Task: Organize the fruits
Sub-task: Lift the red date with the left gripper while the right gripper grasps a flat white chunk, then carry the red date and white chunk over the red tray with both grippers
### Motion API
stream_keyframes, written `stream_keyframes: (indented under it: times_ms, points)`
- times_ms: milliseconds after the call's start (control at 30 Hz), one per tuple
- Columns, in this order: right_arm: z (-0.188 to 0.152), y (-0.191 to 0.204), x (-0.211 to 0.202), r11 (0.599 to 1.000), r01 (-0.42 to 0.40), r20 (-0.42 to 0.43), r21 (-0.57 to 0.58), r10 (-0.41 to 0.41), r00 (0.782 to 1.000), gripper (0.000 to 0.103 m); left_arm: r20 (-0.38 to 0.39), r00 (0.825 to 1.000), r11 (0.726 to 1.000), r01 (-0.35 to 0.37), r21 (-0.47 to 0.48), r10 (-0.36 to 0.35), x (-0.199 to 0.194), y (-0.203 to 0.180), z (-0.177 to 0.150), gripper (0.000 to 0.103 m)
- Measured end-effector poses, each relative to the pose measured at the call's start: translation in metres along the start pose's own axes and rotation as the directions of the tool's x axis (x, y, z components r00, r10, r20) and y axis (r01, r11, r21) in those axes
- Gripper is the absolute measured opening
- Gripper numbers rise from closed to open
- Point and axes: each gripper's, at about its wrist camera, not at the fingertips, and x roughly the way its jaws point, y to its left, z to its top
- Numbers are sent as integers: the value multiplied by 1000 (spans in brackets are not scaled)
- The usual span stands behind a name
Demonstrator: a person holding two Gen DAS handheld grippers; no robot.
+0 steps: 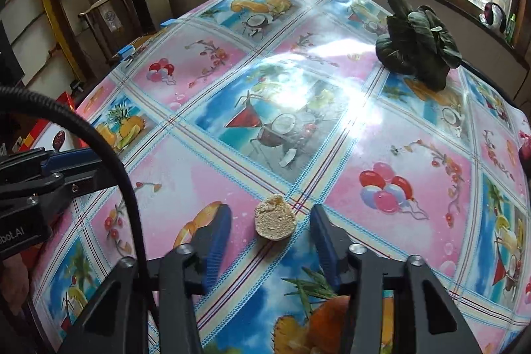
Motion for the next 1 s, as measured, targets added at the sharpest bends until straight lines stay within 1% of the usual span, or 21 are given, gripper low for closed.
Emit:
stream_keyframes:
  times_ms: [33,67,100,200,300,467,533,600,733,1000]
  points:
    - [-1,3,-1,999,28,13,-18,-28,1000,26,-2,1000,1000,1,1,-1,-1,1,-1,30]
    - [-1,4,-1,999,34,6,-18,-34,999,25,-2,1000,1000,0,2,0,-3,2,-3,30]
    - [-2,4,-3,1000,27,8,-5,-27,1000,24,-1,1000,1000,-2,4,2,-5,3,-4,30]
    - [-4,5,-18,999,32,49,33,-33,998,24,10,1000,1000,-12,12,12,-15,8,-10,30]
    - [-12,16,-40,997,-37,101,68,30,994,24,19,1000,1000,-11,8,11,-30,17,-16,30]
    - [-26,51,-64,992,-104,141,67,93,986,24,26,999,1000,-17,-6,18,-57,42,-30,30]
    - [-30,66,-71,990,-128,149,63,117,982,24,30,999,1000,-18,-24,19,-68,56,-36,30]
    - [-33,80,-78,987,-151,157,52,142,977,24,38,999,999,-34,-39,36,-78,68,-42,30]
    - [-37,108,-85,984,-175,162,21,170,972,24,40,998,997,-49,-62,51,-96,91,-56,30]
    - [-40,162,-88,974,-221,153,-52,227,962,24,70,989,987,-120,-104,128,-122,131,-81,30]
